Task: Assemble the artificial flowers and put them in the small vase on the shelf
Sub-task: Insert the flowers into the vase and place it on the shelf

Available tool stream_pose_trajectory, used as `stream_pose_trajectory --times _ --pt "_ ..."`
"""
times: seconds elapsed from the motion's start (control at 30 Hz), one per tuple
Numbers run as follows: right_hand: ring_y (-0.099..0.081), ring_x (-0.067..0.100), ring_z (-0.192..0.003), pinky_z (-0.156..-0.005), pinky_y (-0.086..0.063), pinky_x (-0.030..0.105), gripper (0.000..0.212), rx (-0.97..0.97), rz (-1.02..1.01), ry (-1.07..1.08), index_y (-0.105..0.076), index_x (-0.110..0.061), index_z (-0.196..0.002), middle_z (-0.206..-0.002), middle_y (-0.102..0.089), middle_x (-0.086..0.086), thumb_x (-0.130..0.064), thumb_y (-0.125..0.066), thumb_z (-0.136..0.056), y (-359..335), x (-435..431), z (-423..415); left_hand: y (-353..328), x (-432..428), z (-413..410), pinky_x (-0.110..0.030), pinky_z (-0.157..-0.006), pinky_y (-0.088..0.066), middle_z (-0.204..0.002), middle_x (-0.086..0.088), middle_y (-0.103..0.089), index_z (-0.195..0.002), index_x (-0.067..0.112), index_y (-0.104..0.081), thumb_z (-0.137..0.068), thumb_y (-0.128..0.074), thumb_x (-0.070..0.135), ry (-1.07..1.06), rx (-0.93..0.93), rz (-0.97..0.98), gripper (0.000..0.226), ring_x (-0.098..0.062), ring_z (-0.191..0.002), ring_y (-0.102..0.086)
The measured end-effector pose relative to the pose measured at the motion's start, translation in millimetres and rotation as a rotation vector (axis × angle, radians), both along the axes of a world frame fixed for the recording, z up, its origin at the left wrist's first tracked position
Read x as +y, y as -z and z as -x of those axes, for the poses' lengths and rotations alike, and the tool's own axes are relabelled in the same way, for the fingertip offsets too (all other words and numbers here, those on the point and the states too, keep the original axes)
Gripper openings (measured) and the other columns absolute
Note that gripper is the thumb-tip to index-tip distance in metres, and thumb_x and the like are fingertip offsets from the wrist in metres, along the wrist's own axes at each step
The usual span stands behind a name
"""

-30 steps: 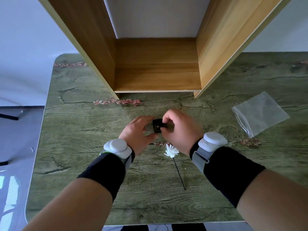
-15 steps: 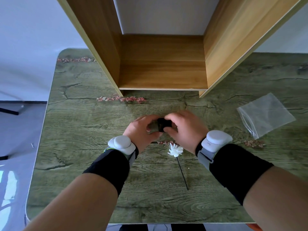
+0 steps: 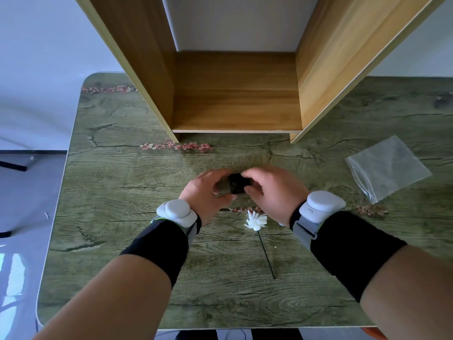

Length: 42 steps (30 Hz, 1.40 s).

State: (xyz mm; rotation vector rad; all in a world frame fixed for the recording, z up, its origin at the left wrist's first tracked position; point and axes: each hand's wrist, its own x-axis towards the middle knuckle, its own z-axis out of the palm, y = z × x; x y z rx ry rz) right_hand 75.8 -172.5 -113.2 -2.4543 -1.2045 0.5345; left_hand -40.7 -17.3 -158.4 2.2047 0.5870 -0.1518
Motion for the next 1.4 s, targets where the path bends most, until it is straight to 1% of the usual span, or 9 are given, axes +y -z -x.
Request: stream_pose_trajectory --times 0.07,0.2,0.43,0.6,0.77,0.97,1.17,1.27,1.4 --pt "-0.064 0.02 -0.083 -0.065 -0.048 0.029 0.023 -0.008 0.002 0.044 -0.065 -0.024 -0.11 -0.091 -0.067 -0.004 -0.035 -0.064 -0.09 -1.2 1.0 -2.0 -0.2 0.0 0.2 -0.009 -0.068 -0.039 -0.1 0.019 -0.056 -0.126 0.036 -0.056 -0.077 -0.078 0.033 0.0 -0.001 -0.002 0.053 -0.005 -0.083 -0.057" --pt "-0.063 0.022 -0.097 -0.076 -0.047 0.031 0.038 0.024 -0.008 -0.056 -0.058 -0.027 -0.132 -0.11 -0.066 0.0 -0.027 -0.062 -0.094 0.2 4.0 0.6 -2.2 0.4 -0.6 -0.008 -0.069 -0.037 -0.101 0.018 -0.056 -0.125 0.036 -0.058 -0.077 -0.078 0.032 0.011 -0.012 -0.007 0.052 -0.006 -0.083 -0.056" --pt "-0.063 0.027 -0.09 -0.073 -0.049 0.033 0.028 0.028 0.009 0.029 -0.062 -0.012 -0.115 -0.103 -0.066 0.006 -0.03 -0.063 -0.093 6.5 13.5 6.8 -0.1 -2.6 -0.9 -0.002 -0.066 -0.036 -0.103 0.019 -0.057 -0.125 0.035 -0.058 -0.075 -0.079 0.033 -0.011 -0.015 -0.013 0.055 0.007 -0.078 -0.054" --pt "-0.064 0.025 -0.088 -0.073 -0.051 0.033 0.033 0.093 0.003 0.131 -0.062 -0.012 -0.117 -0.098 -0.068 0.005 -0.033 -0.065 -0.092 6.9 14.4 12.4 -1.1 -6.9 0.1 -0.01 -0.071 -0.041 -0.112 0.012 -0.061 -0.13 0.032 -0.055 -0.077 -0.077 0.034 -0.023 -0.001 -0.023 0.057 -0.006 -0.084 -0.057" --pt "-0.062 0.015 -0.078 -0.071 -0.051 0.03 0.045 0.105 -0.041 0.196 -0.058 -0.017 -0.126 -0.091 -0.067 -0.002 -0.042 -0.066 -0.09 3.2 -13.6 14.5 -7.7 -16.0 14.5 -0.028 -0.082 -0.05 -0.119 0.012 -0.056 -0.136 0.032 -0.044 -0.076 -0.077 0.044 -0.125 0.08 -0.029 0.07 -0.013 -0.094 -0.058" --pt "-0.065 0.029 -0.092 -0.076 -0.052 0.036 0.028 0.005 -0.028 0.468 -0.06 -0.015 -0.118 -0.105 -0.07 0.008 -0.033 -0.053 -0.098 13.2 -50.7 6.9 -12.5 -49.8 35.9 -0.024 -0.063 -0.043 -0.088 0.005 -0.067 -0.098 0.025 -0.062 -0.091 -0.057 0.044 -0.244 0.256 -0.065 0.021 -0.015 -0.073 -0.058" --pt "-0.061 0.033 -0.099 -0.074 -0.043 0.033 0.026 0.023 0.171 0.589 -0.056 -0.012 -0.12 -0.114 -0.063 0.013 -0.024 -0.049 -0.098 21.3 -90.7 7.5 -12.6 -101.3 38.3 -0.024 -0.048 -0.036 -0.067 0.004 -0.062 -0.073 0.023 -0.057 -0.09 -0.051 0.05 -0.191 0.431 0.008 0.032 -0.013 -0.055 -0.053" --pt "-0.061 0.032 -0.096 -0.07 -0.043 0.032 0.032 0.059 0.244 0.608 -0.058 -0.012 -0.114 -0.106 -0.064 0.012 -0.035 -0.06 -0.091 26.7 -105.6 10.5 -14.2 -120.2 33.0 -0.022 -0.044 -0.033 -0.059 0.006 -0.062 -0.066 0.021 -0.058 -0.084 -0.058 0.056 -0.21 0.44 0.028 0.04 -0.013 -0.051 -0.054" --pt "-0.061 0.028 -0.083 -0.066 -0.049 0.033 0.028 0.083 0.355 0.501 -0.06 -0.014 -0.098 -0.089 -0.064 0.006 -0.04 -0.064 -0.088 32.3 -116.7 16.1 -16.6 -129.5 25.9 -0.022 -0.047 -0.041 -0.065 0.0 -0.067 -0.068 0.018 -0.063 -0.087 -0.061 0.042 -0.202 0.471 -0.011 0.031 -0.018 -0.058 -0.06"
